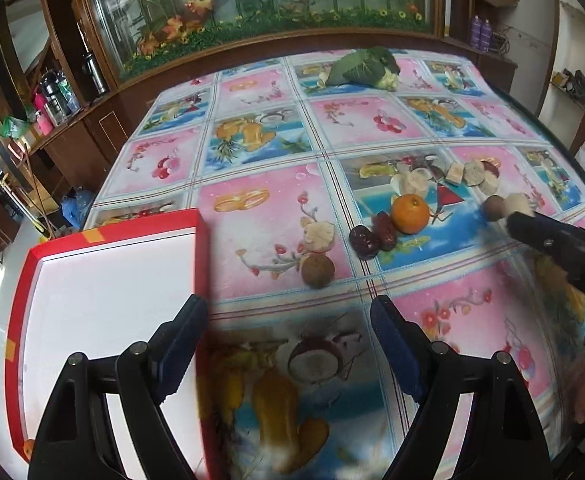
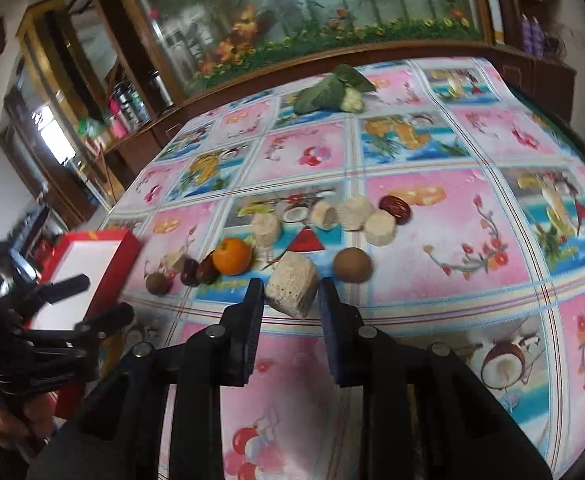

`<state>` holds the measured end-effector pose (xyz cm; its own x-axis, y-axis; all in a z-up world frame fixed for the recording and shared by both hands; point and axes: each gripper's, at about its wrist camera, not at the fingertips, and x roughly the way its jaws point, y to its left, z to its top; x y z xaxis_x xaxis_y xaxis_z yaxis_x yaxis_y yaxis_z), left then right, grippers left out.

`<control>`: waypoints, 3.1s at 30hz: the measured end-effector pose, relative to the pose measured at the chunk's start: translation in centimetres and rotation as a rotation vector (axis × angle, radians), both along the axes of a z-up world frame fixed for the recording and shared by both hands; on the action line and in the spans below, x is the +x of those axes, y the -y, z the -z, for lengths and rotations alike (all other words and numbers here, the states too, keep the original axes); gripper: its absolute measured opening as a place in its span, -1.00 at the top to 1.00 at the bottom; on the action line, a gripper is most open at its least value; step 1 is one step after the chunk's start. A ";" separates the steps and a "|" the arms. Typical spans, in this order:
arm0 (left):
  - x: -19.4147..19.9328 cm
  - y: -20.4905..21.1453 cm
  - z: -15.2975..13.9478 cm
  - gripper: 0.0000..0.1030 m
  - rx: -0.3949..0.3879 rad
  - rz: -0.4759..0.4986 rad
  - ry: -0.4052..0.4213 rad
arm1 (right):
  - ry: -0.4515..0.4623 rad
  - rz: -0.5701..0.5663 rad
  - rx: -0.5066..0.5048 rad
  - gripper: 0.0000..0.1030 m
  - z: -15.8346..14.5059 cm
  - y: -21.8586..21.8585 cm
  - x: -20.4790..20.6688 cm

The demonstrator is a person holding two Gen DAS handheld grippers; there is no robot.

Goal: Organize fruits
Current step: 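Return to the table and grasp a beige cake block with the right tool, then grasp a brown round fruit with the left tool, then carry the cake block and brown fruit into the tray and release both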

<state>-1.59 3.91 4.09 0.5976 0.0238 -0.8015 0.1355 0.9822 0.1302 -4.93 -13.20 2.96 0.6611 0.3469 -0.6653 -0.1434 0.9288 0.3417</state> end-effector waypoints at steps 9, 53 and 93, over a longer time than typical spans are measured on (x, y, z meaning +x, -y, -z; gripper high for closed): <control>2.3 -0.1 1.8 -0.09 -0.033 -0.023 -0.038 | 0.026 0.014 0.006 0.42 -0.3 0.1 -0.7; -9.7 -8.8 -5.2 0.59 -0.191 -0.123 0.226 | 0.137 0.156 -0.148 0.42 -0.4 0.7 -0.6; -8.1 -21.4 1.1 -0.14 0.029 -0.443 0.064 | -0.140 -0.452 -0.157 0.23 1.2 -29.3 -2.4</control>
<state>-9.68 25.35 2.99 0.5730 0.3101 -0.7587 -0.3063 0.9396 0.1527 -7.29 16.08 1.72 0.3683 0.4662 -0.8044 -0.5063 0.8262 0.2471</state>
